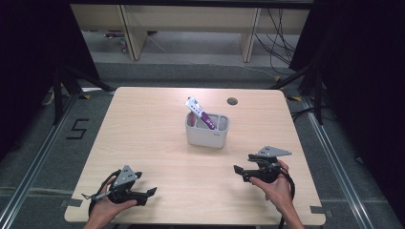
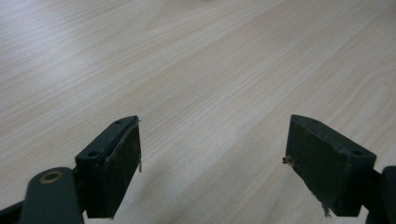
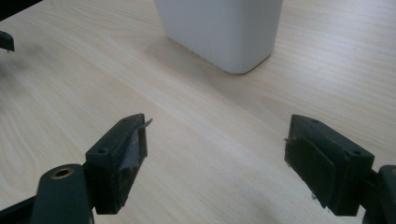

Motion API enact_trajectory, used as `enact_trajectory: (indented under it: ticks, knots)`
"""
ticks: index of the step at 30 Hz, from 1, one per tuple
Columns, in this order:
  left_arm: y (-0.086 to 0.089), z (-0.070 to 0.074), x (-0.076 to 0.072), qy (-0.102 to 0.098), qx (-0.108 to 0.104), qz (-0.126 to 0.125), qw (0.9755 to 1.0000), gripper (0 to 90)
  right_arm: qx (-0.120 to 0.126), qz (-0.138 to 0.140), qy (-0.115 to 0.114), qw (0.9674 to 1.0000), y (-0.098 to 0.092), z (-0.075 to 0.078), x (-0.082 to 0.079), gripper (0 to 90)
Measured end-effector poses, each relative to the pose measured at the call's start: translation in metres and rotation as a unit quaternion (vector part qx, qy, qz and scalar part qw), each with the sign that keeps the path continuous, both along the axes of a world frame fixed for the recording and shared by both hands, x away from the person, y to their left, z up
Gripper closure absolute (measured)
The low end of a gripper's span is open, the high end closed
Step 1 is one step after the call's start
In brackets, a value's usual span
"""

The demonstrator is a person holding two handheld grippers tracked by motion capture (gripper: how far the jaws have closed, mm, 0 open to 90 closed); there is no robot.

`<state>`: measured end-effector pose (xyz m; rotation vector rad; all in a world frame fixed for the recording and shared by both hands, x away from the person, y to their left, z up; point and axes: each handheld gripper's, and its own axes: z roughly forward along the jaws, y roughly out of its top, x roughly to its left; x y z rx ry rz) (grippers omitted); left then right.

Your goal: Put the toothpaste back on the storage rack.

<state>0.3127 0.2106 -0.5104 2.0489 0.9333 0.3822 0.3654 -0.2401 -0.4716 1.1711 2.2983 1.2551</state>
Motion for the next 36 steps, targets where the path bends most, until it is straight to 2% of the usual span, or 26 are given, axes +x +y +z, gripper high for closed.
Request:
enact_trajectory:
  ticks: [3,4,5,6,7,9,11,13,14,15,16,17,18,19,20,21,23,24,25,27,28,30,32,33,34,36]
  knots:
    - [0.0,0.0,0.0,0.001,-0.001,0.002,1.0,17.9,0.001,0.003,0.0,1.0,0.0,-0.001,-0.002,21.4]
    - [0.001,0.0,0.0,-0.002,0.006,0.003,1.0,17.9,0.015,-0.007,0.02,0.9997,0.002,-0.001,-0.006,21.3]
    - [-0.001,-0.001,-0.001,0.001,-0.007,0.008,0.9999,17.9,0.012,-0.001,0.015,0.9998,0.001,-0.002,-0.006,21.3]
    - [0.0,0.0,-0.002,0.001,-0.002,0.007,1.0,17.9,-0.001,0.004,-0.001,1.0,-0.001,-0.002,-0.005,21.3]
    - [0.001,0.0,-0.002,-0.001,-0.002,0.004,1.0,17.9,0.004,0.013,0.003,0.9999,0.0,-0.002,-0.005,21.2]
    - [0.002,0.001,-0.003,-0.004,0.0,0.004,1.0,17.9,0.009,0.002,0.016,0.9998,0.001,-0.002,-0.009,21.2]
    - [0.001,0.001,-0.005,-0.002,-0.008,0.01,0.9999,17.9,-0.003,0.008,0.006,0.9999,0.001,-0.004,-0.011,21.0]
    - [0.002,0.0,-0.005,-0.006,-0.013,0.011,0.9998,17.9,0.002,0.011,0.009,0.9999,0.002,-0.005,-0.014,21.0]
    - [0.004,0.001,-0.005,-0.006,0.004,0.004,1.0,17.9,0.002,0.011,0.009,0.9999,0.002,-0.005,-0.014,21.0]
    - [0.002,0.0,-0.005,-0.006,-0.009,0.011,0.9999,17.9,-0.006,0.01,0.005,0.9999,0.001,-0.004,-0.015,20.9]
    - [0.004,0.0,-0.005,-0.007,-0.003,0.006,1.0,17.9,0.002,0.01,0.02,0.9998,0.002,-0.004,-0.017,21.0]
    - [0.004,0.001,-0.005,-0.006,0.001,0.005,1.0,17.9,-0.005,0.014,0.006,0.9999,0.001,-0.005,-0.017,20.9]
    - [0.003,0.0,-0.006,-0.007,-0.006,0.01,0.9999,17.9,0.005,0.011,0.018,0.9998,0.003,-0.007,-0.019,20.9]
    - [0.004,0.001,-0.006,-0.007,0.0,0.006,1.0,17.9,0.0,0.022,0.011,0.9997,0.002,-0.008,-0.018,20.9]
    - [0.004,0.001,-0.006,-0.005,0.004,0.005,1.0,17.9,-0.001,0.013,0.023,0.9996,0.003,-0.008,-0.021,20.7]
    - [0.005,0.002,-0.006,-0.005,0.01,0.001,0.9999,17.9,0.001,0.017,0.023,0.9996,0.003,-0.009,-0.021,20.7]
    - [0.005,0.001,-0.006,-0.005,0.009,-0.001,0.9999,17.9,-0.005,0.013,0.029,0.9995,0.003,-0.009,-0.024,20.6]
    - [0.005,0.001,-0.006,-0.004,0.009,-0.001,0.9999,17.9,0.007,0.014,0.038,0.9992,0.004,-0.01,-0.026,20.5]
    - [0.005,0.001,-0.006,-0.004,0.01,-0.001,0.9999,17.9,-0.008,0.018,0.02,0.9996,0.001,-0.01,-0.026,20.5]
    - [0.005,0.001,-0.005,-0.004,0.012,0.001,0.9999,17.9,-0.004,0.017,0.032,0.9993,0.002,-0.01,-0.028,20.3]
    - [0.005,0.002,-0.006,-0.003,0.013,-0.004,0.9999,17.9,-0.011,0.016,0.022,0.9996,0.001,-0.011,-0.029,20.3]
    - [0.005,0.002,-0.006,-0.003,0.015,-0.005,0.9999,17.9,-0.001,0.022,0.033,0.9992,0.0,-0.013,-0.03,20.3]
    - [0.005,0.002,-0.006,-0.002,0.016,-0.005,0.9999,17.9,-0.013,0.02,0.026,0.9994,-0.001,-0.013,-0.032,20.3]
    - [0.005,0.001,-0.006,-0.003,0.013,-0.004,0.9999,17.9,-0.006,0.017,0.04,0.999,0.0,-0.013,-0.034,20.3]
    - [0.005,0.001,-0.006,-0.003,0.014,-0.003,0.9999,17.9,-0.01,0.02,0.03,0.9993,-0.002,-0.014,-0.034,20.3]
    - [0.005,0.001,-0.006,-0.002,0.014,-0.003,0.9999,17.9,-0.007,0.013,0.038,0.9992,-0.002,-0.014,-0.038,20.2]
